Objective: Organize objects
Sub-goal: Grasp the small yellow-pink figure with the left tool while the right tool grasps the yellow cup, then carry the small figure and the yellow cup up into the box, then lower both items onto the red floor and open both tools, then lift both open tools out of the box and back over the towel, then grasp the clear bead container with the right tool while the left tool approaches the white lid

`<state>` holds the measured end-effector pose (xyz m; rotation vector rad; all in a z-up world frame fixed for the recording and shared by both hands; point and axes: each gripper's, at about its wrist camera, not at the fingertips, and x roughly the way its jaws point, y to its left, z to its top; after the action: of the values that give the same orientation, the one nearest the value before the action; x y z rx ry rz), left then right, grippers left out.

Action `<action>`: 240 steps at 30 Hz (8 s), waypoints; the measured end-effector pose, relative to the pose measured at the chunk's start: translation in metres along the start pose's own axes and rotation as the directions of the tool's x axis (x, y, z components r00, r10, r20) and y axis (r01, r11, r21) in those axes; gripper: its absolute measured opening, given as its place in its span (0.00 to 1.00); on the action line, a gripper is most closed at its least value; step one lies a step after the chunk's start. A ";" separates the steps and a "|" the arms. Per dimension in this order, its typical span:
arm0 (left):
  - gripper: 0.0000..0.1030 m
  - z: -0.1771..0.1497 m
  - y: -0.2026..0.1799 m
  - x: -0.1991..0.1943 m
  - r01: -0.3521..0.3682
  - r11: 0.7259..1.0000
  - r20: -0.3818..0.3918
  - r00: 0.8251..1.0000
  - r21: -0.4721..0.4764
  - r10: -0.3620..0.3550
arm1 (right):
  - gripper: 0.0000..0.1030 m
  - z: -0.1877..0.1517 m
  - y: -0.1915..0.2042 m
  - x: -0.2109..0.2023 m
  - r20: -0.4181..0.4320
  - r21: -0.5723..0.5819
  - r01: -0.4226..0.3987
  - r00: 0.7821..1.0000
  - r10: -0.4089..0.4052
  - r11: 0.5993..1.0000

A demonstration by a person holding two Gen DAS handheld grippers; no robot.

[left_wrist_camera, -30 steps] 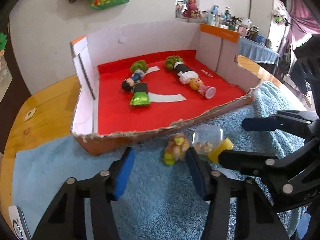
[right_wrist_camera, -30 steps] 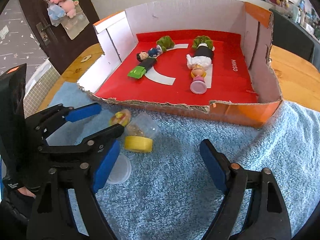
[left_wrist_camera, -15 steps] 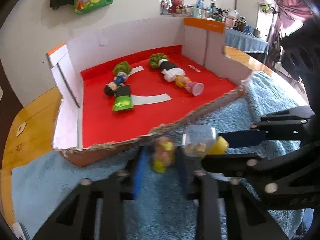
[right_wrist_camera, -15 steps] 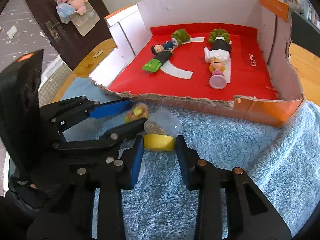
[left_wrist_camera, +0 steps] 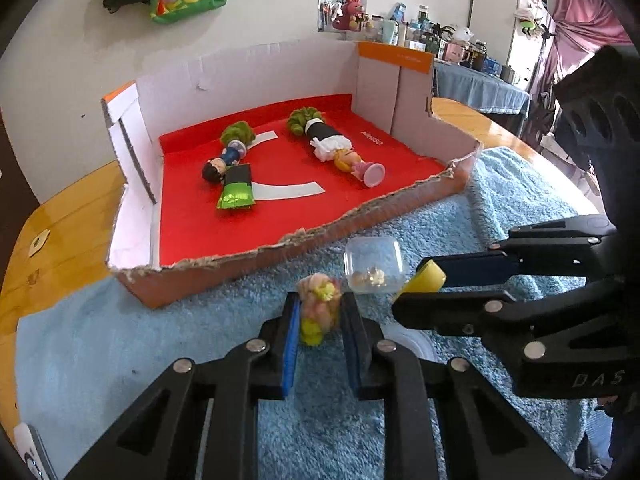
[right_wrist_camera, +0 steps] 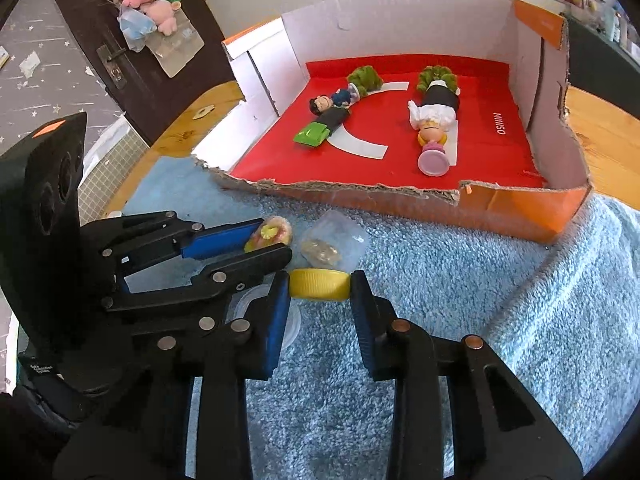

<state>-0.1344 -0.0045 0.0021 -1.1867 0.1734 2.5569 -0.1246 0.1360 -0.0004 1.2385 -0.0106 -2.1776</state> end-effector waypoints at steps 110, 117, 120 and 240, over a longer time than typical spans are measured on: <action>0.20 0.068 0.060 0.044 -0.022 0.979 -0.090 0.996 -0.201 0.004 | 0.29 0.079 -0.052 0.032 -0.021 0.029 0.167 0.986 -0.166 0.986; 0.20 0.072 0.067 0.050 -0.044 0.976 -0.093 0.995 -0.213 0.025 | 0.29 0.081 -0.061 0.031 -0.007 0.034 0.228 0.974 -0.228 0.973; 0.20 0.073 0.067 0.052 -0.054 0.976 -0.093 0.995 -0.211 0.035 | 0.29 0.082 -0.061 0.031 -0.009 0.029 0.237 0.971 -0.237 0.971; 0.87 -0.021 -0.023 -0.031 -0.045 0.976 -0.010 0.999 -0.214 0.044 | 0.88 -0.017 -0.023 -0.058 0.109 0.061 0.239 0.964 -0.244 0.969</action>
<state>-0.0927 0.0051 0.0120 -1.2778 -0.0785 2.6654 -0.1016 0.1893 0.0282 1.1895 0.0441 -2.4712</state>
